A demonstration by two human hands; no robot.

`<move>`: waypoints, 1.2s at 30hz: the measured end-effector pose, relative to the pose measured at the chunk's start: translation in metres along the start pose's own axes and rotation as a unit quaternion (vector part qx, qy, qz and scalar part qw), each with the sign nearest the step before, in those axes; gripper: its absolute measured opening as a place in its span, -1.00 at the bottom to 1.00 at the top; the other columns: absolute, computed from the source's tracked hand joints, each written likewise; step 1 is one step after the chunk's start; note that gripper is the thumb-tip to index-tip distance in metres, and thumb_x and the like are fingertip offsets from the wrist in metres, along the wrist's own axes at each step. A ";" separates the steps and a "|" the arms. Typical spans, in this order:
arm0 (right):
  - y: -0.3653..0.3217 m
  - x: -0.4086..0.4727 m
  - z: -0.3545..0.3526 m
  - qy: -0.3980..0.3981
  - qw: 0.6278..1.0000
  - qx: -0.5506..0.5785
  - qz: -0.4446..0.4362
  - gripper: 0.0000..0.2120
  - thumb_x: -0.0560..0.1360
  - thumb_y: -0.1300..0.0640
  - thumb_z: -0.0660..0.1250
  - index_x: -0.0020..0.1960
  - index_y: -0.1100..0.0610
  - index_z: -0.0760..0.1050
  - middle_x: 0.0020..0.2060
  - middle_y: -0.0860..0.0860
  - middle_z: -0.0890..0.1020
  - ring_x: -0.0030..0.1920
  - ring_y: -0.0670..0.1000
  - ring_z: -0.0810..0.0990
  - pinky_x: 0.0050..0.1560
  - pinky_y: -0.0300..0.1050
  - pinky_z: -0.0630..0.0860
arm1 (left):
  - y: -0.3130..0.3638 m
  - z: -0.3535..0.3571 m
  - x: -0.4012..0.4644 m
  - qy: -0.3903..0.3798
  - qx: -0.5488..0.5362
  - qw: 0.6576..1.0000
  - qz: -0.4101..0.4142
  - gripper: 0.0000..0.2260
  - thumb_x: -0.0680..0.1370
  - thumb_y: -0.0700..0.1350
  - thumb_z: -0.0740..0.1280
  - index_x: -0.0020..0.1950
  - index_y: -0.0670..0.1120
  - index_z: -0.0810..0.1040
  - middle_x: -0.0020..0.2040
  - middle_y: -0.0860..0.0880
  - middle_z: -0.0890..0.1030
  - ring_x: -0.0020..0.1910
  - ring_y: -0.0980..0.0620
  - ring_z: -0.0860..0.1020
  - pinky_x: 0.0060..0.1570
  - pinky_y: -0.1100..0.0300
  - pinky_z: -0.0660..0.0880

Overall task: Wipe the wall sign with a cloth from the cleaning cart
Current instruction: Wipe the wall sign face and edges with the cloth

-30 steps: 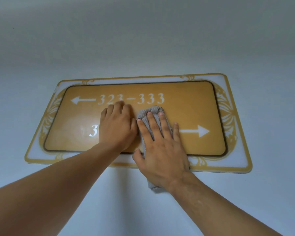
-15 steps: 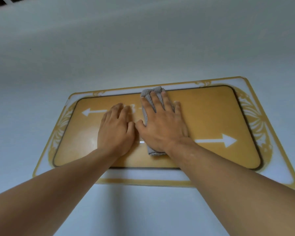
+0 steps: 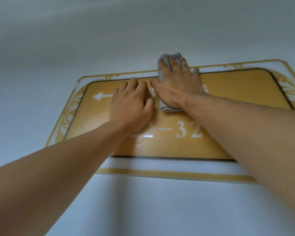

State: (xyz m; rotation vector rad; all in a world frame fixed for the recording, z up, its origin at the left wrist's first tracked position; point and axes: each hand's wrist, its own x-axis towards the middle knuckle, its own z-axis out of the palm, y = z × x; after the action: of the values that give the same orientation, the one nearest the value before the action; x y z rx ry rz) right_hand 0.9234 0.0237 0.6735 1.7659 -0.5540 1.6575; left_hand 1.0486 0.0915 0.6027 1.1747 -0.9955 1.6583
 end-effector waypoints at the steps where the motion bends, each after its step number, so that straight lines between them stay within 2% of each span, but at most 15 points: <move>1: -0.002 0.003 0.001 0.002 1.000 -0.003 0.003 -0.28 0.49 -0.31 -0.09 0.60 -0.09 -0.03 0.61 -0.04 -0.01 0.59 0.11 -0.12 0.48 0.38 -0.10 | -0.002 0.002 0.000 0.002 -0.012 1.000 -0.008 -0.73 0.45 0.05 0.12 -0.01 -0.08 0.45 0.03 -0.09 0.47 0.04 -0.14 0.41 0.06 -0.02 0.35; 4: -0.006 0.010 0.004 0.004 1.000 -0.012 0.009 -0.28 0.49 -0.32 -0.10 0.60 -0.09 -0.04 0.61 -0.05 -0.02 0.59 0.10 -0.12 0.47 0.41 -0.11 | -0.006 0.003 0.003 0.008 -0.063 0.996 -0.063 -0.58 0.46 0.04 0.14 0.24 -0.10 0.45 0.27 -0.14 0.43 0.27 -0.16 0.38 0.33 -0.05 0.30; 6: -0.009 0.016 0.004 0.002 1.000 -0.014 0.011 -0.27 0.49 -0.33 -0.10 0.60 -0.09 -0.04 0.61 -0.06 -0.03 0.59 0.09 -0.12 0.46 0.42 -0.12 | -0.008 0.003 0.002 0.015 -0.062 0.993 -0.099 -0.47 0.48 0.05 0.13 0.42 -0.13 0.35 0.45 -0.20 0.32 0.46 -0.19 0.24 0.48 -0.13 0.15; 8: -0.011 0.018 0.004 0.003 1.000 -0.020 0.013 -0.28 0.49 -0.33 -0.10 0.60 -0.09 -0.04 0.61 -0.06 -0.02 0.59 0.09 -0.12 0.46 0.43 -0.11 | -0.009 0.004 0.003 0.002 -0.049 0.992 -0.117 -0.43 0.51 0.06 0.10 0.49 -0.13 0.29 0.51 -0.21 0.25 0.53 -0.17 0.15 0.53 -0.16 0.01; 11: -0.011 0.019 0.005 0.004 1.000 -0.022 0.009 -0.28 0.50 -0.32 -0.09 0.60 -0.09 -0.04 0.61 -0.04 -0.02 0.59 0.10 -0.12 0.46 0.42 -0.09 | -0.010 0.005 0.003 -0.017 -0.051 0.990 -0.132 -0.46 0.54 0.08 0.06 0.46 -0.13 0.33 0.50 -0.19 0.32 0.52 -0.15 0.20 0.54 -0.15 -0.02; 15: -0.012 0.016 0.004 -0.001 0.999 -0.032 0.007 -0.27 0.50 -0.33 -0.09 0.60 -0.08 -0.07 0.61 -0.02 -0.04 0.59 0.10 -0.13 0.49 0.35 -0.12 | -0.011 0.004 0.003 -0.028 -0.055 0.988 -0.142 -0.50 0.52 0.09 0.04 0.31 -0.15 0.46 0.39 -0.20 0.44 0.40 -0.18 0.34 0.45 -0.16 0.21; 17: -0.011 0.015 0.002 -0.005 1.000 -0.029 0.003 -0.26 0.49 -0.33 -0.09 0.60 -0.08 -0.08 0.61 -0.01 -0.05 0.59 0.10 -0.14 0.50 0.34 -0.14 | -0.012 0.005 0.003 -0.027 -0.048 0.989 -0.137 -0.49 0.51 0.10 0.03 0.31 -0.15 0.47 0.39 -0.20 0.43 0.40 -0.19 0.34 0.43 -0.15 0.24; 24: -0.010 -0.003 -0.001 -0.039 0.999 -0.017 -0.010 -0.23 0.46 -0.31 -0.06 0.61 -0.10 -0.14 0.61 -0.02 -0.11 0.59 0.07 -0.22 0.50 0.32 -0.19 | -0.013 0.006 0.002 -0.021 -0.030 0.990 -0.133 -0.46 0.49 0.10 0.02 0.30 -0.17 0.48 0.44 -0.23 0.40 0.43 -0.19 0.32 0.45 -0.15 0.21; 36: -0.013 -0.038 -0.005 -0.037 0.999 -0.010 -0.026 -0.27 0.51 -0.29 -0.05 0.61 -0.08 -0.13 0.61 -0.02 -0.11 0.59 0.07 -0.23 0.52 0.26 -0.16 | -0.011 0.002 -0.001 -0.030 -0.031 0.990 -0.136 -0.50 0.55 0.09 0.06 0.38 -0.14 0.43 0.50 -0.20 0.34 0.49 -0.16 0.25 0.49 -0.12 0.14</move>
State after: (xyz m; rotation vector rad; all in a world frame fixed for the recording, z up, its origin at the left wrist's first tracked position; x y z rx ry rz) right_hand 0.9247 0.0315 0.6342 1.8186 -0.5525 1.5511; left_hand 1.0595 0.0932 0.6035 1.2640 -0.8730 1.3758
